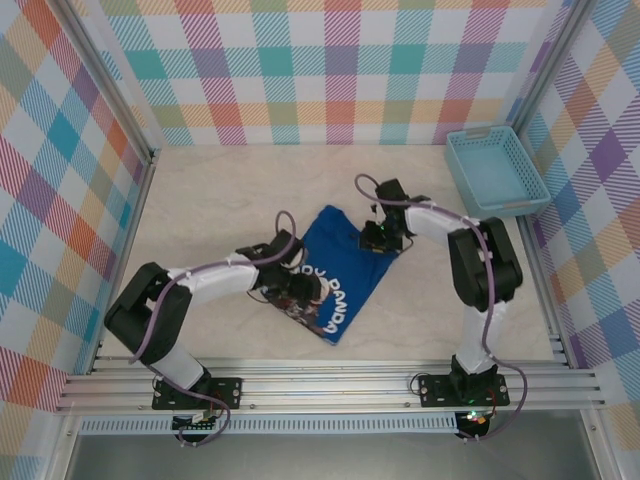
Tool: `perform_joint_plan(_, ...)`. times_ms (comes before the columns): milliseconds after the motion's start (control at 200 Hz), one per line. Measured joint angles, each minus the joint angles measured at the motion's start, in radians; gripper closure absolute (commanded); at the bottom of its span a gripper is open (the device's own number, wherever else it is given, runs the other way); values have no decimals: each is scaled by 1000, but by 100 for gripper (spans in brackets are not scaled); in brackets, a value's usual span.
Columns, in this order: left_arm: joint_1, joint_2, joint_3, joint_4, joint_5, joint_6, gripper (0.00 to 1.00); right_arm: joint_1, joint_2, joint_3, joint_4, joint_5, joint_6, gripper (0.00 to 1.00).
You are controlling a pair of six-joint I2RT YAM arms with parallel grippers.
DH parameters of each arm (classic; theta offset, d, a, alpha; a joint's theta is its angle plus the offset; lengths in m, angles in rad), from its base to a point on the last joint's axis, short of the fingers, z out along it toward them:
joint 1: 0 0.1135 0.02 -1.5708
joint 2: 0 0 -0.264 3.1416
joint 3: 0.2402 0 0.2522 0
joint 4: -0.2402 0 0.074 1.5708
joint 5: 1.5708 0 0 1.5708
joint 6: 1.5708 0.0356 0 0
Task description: Fold the inside-out t-shirt
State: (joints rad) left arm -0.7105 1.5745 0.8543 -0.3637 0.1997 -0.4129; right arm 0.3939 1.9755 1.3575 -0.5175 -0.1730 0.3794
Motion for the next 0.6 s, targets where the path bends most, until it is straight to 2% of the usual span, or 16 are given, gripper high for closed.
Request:
perform_joint_plan(110,-97,-63,-13,5,-9,-41,21,8,58,143,2,-5,-58,60)
perform_joint_plan(220,-83,-160,-13,27,-60,-40,16,10,-19,124,2,0,-110,48)
perform_joint_plan(285,-21,-197,-5,60,-60,-28,16,5,-111,58,-1,4,-128,41)
perform_joint_plan(365,107,-168,48,95,-45,-4,14,-26,-210,-24,-4,-5,-127,31)
perform_joint_plan(465,236,-38,169,135,-25,55,11,-95,-248,-77,-6,-29,-119,26)
perform_joint_plan(600,319,192,377,143,42,140,11,-144,-188,-88,-3,-47,-100,24)
